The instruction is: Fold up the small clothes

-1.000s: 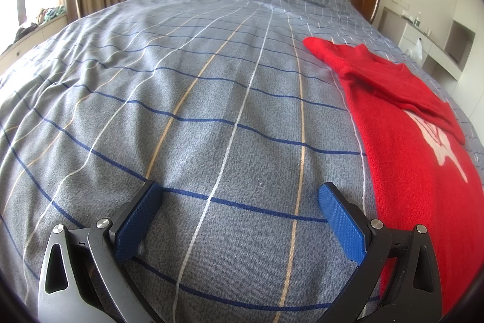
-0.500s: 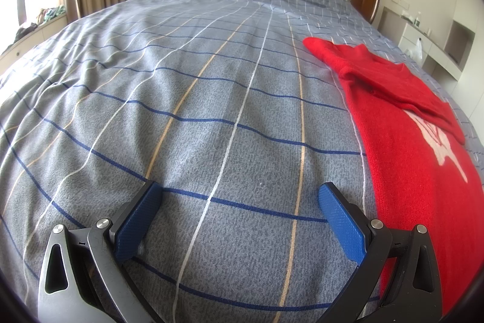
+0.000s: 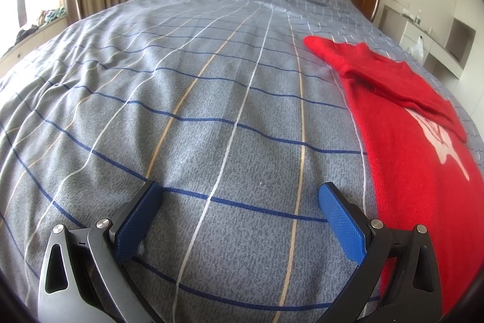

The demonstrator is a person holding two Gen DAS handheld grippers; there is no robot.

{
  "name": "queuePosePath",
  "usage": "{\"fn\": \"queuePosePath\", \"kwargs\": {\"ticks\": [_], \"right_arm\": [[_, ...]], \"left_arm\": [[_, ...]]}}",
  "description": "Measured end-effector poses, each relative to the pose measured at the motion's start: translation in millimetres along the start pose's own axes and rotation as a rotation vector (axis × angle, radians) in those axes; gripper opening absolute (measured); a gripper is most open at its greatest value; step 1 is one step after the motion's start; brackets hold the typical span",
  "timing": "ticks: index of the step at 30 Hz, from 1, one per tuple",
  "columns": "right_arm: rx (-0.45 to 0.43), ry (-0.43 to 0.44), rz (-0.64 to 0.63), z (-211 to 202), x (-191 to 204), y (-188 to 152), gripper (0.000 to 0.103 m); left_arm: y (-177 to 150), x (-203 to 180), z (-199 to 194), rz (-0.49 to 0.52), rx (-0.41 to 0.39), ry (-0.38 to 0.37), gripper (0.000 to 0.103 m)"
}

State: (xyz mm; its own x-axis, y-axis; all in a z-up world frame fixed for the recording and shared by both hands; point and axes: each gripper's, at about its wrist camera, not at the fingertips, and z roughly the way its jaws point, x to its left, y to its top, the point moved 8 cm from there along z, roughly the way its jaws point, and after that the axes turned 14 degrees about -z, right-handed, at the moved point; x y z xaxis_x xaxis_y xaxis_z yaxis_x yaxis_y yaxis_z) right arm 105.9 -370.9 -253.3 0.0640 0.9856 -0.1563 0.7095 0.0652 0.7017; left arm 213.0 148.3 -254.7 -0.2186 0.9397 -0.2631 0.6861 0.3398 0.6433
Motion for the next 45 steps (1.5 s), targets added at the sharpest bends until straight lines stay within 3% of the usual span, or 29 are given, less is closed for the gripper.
{"fn": "queuePosePath", "kwargs": {"ticks": [37,45], "right_arm": [[-0.016,-0.022,-0.005,-3.8,-1.8,-2.0,0.103],[-0.010,-0.018,-0.003,-3.5,-1.3,-2.2,0.103]], "left_arm": [[3.6,-2.2,2.0,0.025,-0.010,0.018,0.103],[2.9,0.3,-2.7,0.030,0.018,0.028,0.103]]}}
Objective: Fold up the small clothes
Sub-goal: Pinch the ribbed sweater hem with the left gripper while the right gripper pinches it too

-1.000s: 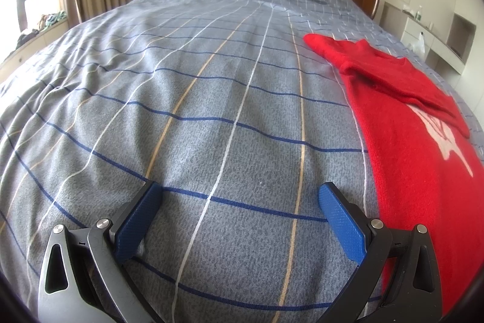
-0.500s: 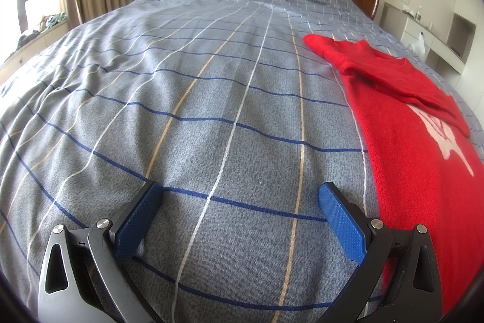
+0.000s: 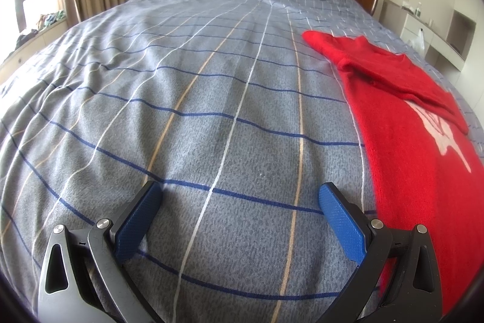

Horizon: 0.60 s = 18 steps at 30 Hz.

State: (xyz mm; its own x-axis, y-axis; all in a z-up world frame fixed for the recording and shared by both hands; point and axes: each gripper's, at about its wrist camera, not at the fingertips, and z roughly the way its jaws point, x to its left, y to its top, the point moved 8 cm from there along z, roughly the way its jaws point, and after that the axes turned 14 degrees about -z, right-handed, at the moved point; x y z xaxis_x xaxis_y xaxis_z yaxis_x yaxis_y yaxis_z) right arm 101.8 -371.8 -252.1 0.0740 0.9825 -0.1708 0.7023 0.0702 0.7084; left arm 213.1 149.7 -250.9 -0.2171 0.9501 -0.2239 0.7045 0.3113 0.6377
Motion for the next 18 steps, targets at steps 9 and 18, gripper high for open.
{"fn": "queuePosePath", "kwargs": {"ticks": [9,18], "right_arm": [[-0.044,0.131,0.055,-39.6,3.1,12.5,0.099],[0.092,0.538,0.125,-79.8,91.0,-27.2,0.083]], "left_arm": [[-22.3,-1.4,-60.6,-0.126,0.104,-0.174,0.102],[-83.0,-44.1,-67.5,-0.008,0.213,-0.227,0.097]]}}
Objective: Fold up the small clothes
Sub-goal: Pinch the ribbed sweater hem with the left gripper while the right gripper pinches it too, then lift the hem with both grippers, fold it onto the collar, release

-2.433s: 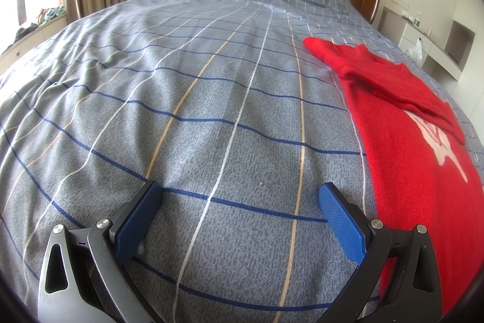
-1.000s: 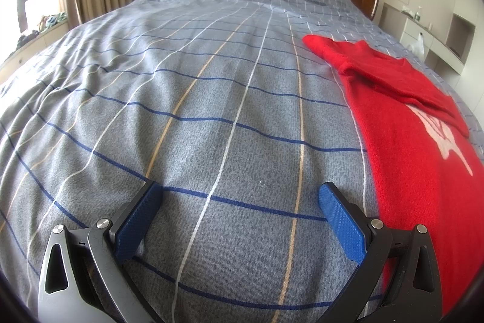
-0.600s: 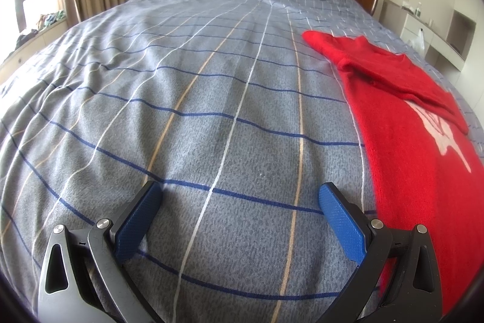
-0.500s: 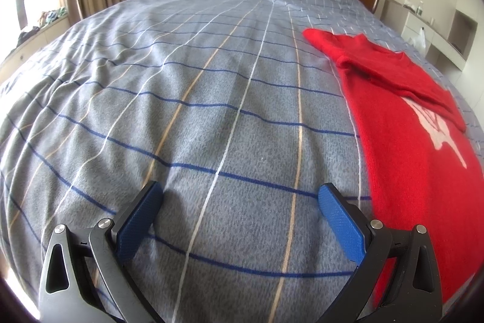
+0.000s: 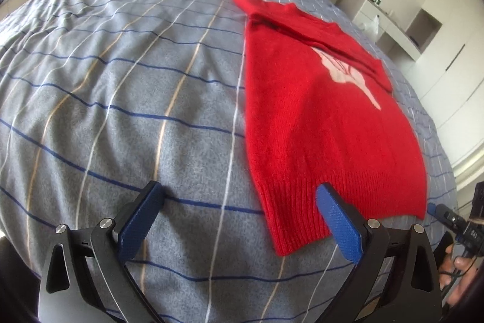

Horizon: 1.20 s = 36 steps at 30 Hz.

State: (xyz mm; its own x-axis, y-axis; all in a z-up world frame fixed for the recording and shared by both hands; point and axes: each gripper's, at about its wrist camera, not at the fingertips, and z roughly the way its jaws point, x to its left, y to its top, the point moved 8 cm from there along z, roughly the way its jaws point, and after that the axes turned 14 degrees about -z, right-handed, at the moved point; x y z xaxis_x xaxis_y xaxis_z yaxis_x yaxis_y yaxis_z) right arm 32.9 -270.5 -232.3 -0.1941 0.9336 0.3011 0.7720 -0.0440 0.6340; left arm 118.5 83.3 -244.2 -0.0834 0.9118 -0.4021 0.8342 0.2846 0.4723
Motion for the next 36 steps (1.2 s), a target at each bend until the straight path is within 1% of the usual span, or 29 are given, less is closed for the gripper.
{"fn": "queuePosePath", "kwargs": {"ticks": [1,2,3,4,5,6,7,9,12,15,16,18,20,22,25,27,29,31,34,36], "right_arm": [[0.007,-0.005,0.008,3.9,-0.3,0.5,0.078],[0.008,0.013,0.027,7.8,0.4,2.5,0.071],[0.014,0.049,0.050,12.0,3.4,4.8,0.066],[0.030,0.082,0.064,16.4,5.9,6.6,0.048],[0.058,0.097,0.066,23.0,8.9,7.0,0.021],[0.090,0.076,0.056,29.0,9.5,5.8,0.003],[0.113,0.040,0.042,31.9,7.2,3.9,0.004],[0.132,0.015,0.041,28.9,2.7,1.5,0.004],[0.135,-0.044,0.055,12.5,-8.9,-4.2,0.003],[0.124,-0.031,0.102,6.9,-13.3,-3.8,0.003],[0.114,-0.020,0.110,6.9,-12.3,-0.1,0.003],[0.067,0.016,0.134,1.5,-12.2,15.8,0.003],[0.004,0.051,0.141,-4.2,-12.7,43.3,0.003],[-0.051,0.067,0.118,-3.8,-16.6,82.3,0.003],[-0.122,0.060,0.078,5.6,-29.4,146.4,0.003],[-0.141,0.052,0.065,21.5,-42.5,187.5,0.003],[-0.147,0.039,0.065,46.7,-59.8,227.0,0.003],[-0.131,0.029,0.069,76.2,-77.6,260.6,0.003],[-0.110,0.014,0.072,117.8,-101.6,301.9,0.003],[-0.098,0.003,0.087,142.6,-117.7,319.8,0.004]], "left_arm": [[-1.2,-3.8,-0.6,0.012,-0.003,0.001,0.087],[-1.9,-7.6,-0.8,0.017,0.003,-0.002,0.081],[-2.3,-10.8,-0.8,0.023,0.011,-0.005,0.071],[-4.1,-13.6,-0.7,0.034,0.020,-0.008,0.067],[-4.9,-16.4,0.9,0.048,0.029,-0.007,0.047],[-8.4,-17.8,1.9,0.059,0.040,-0.001,0.008],[-10.7,-17.2,3.2,0.053,0.056,-0.003,0.003],[-11.0,-13.1,-1.0,0.015,0.061,-0.027,0.002],[-15.4,-8.9,-11.6,0.007,0.061,-0.040,0.001],[-15.4,-11.5,-17.6,-0.005,0.066,-0.051,0.001],[-10.3,-15.0,-20.9,-0.014,0.065,-0.064,0.001],[10.1,-25.0,-30.2,-0.029,0.046,-0.103,0.001],[40.6,-37.7,-35.5,-0.043,0.022,-0.146,0.001],[76.9,-51.6,-32.5,-0.054,-0.008,-0.178,0.001],[136.4,-75.4,-6.4,-0.054,-0.051,-0.179,0.001],[173.3,-90.5,22.6,-0.056,-0.053,-0.155,0.001],[206.6,-103.9,51.9,-0.059,-0.057,-0.125,0.001],[237.2,-112.5,81.1,-0.055,-0.061,-0.084,0.001],[270.2,-118.9,122.2,-0.059,-0.051,-0.027,0.001],[286.7,-120.1,143.9,-0.080,-0.047,-0.001,0.002]]}}
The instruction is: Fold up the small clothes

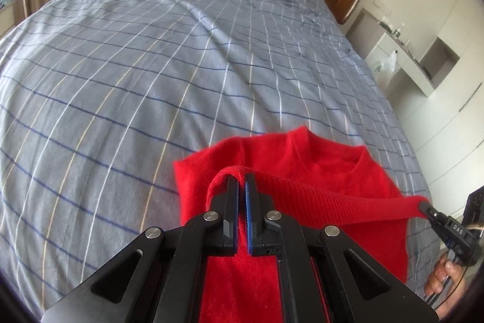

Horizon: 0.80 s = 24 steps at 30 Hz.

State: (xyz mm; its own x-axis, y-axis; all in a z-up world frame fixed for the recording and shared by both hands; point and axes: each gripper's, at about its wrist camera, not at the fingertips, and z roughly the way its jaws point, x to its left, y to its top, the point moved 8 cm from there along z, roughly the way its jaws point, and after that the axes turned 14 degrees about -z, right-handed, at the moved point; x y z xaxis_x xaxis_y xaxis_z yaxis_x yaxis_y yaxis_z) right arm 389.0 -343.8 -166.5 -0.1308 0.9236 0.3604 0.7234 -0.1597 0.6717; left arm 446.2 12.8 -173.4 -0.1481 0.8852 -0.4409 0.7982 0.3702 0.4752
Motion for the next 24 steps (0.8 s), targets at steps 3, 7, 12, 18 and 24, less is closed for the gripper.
{"fn": "queuePosePath", "kwargs": {"ticks": [3,7,12,18,24], "right_arm": [[-0.001,-0.004,0.048,34.6,-17.9,15.3,0.005],[-0.016,-0.002,0.136,61.6,-37.0,22.6,0.028],[-0.058,-0.072,0.087,34.5,-40.2,20.9,0.040],[-0.040,-0.201,-0.159,-29.4,-8.5,-25.7,0.067],[0.005,-0.348,-0.312,-88.3,23.5,-106.6,0.069]], "left_arm": [[13.6,-0.6,27.6,-0.019,0.006,0.023,0.009],[26.7,15.0,39.8,-0.062,-0.034,0.140,0.079],[22.2,32.8,6.4,-0.064,-0.087,0.117,0.088],[-51.0,35.7,-56.7,0.172,-0.117,0.138,0.094],[-154.2,47.3,-104.4,0.321,-0.136,0.162,0.098]]}}
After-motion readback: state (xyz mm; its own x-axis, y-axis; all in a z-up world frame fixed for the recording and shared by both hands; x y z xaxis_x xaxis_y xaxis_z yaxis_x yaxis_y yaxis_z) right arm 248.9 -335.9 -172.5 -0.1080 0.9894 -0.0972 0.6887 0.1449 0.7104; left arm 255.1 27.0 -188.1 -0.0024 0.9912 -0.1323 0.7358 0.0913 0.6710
